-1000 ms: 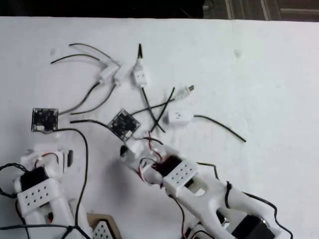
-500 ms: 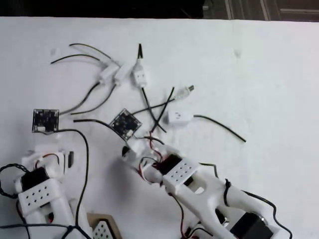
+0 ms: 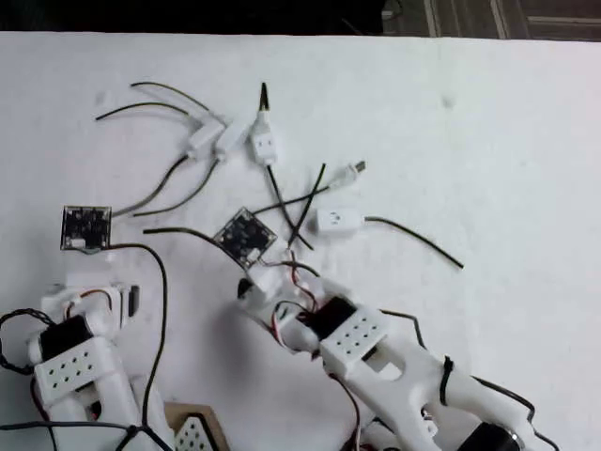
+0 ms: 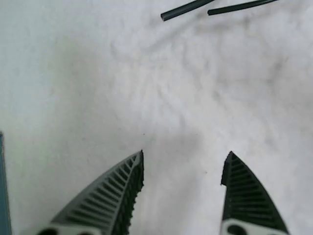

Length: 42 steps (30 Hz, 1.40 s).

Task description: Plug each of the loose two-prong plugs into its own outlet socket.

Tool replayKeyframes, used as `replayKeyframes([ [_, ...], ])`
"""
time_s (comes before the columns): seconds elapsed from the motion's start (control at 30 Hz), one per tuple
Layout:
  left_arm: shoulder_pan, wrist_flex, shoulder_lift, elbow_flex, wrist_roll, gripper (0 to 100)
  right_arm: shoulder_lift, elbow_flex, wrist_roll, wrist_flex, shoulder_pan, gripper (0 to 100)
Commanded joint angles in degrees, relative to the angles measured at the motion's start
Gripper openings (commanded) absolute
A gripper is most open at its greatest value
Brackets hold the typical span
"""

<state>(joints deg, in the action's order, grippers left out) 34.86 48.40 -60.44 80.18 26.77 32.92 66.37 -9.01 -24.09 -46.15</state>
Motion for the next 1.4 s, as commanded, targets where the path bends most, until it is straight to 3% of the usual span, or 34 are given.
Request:
replayKeyframes([
  [0.0, 0.04, -0.97, -1.01, -0.35, 0.09, 26, 1.98, -0.09, -0.35, 0.13, 0.4, 1.8],
  [0.4, 0.04, -0.97, -1.01, -0.26, 0.09, 26, -7.52, -0.09, -2.9, 6.64, -1.45, 1.8],
  [1.0, 0.04, -0.97, -1.01, -0.18, 0.09, 26, -8.22, 1.67, -12.48, 0.92, 3.03, 1.8],
  [1.37, 0.04, -0.97, -1.01, -0.18, 0.09, 26, -8.31, 3.16, -14.51, 0.57, 4.09, 1.8],
])
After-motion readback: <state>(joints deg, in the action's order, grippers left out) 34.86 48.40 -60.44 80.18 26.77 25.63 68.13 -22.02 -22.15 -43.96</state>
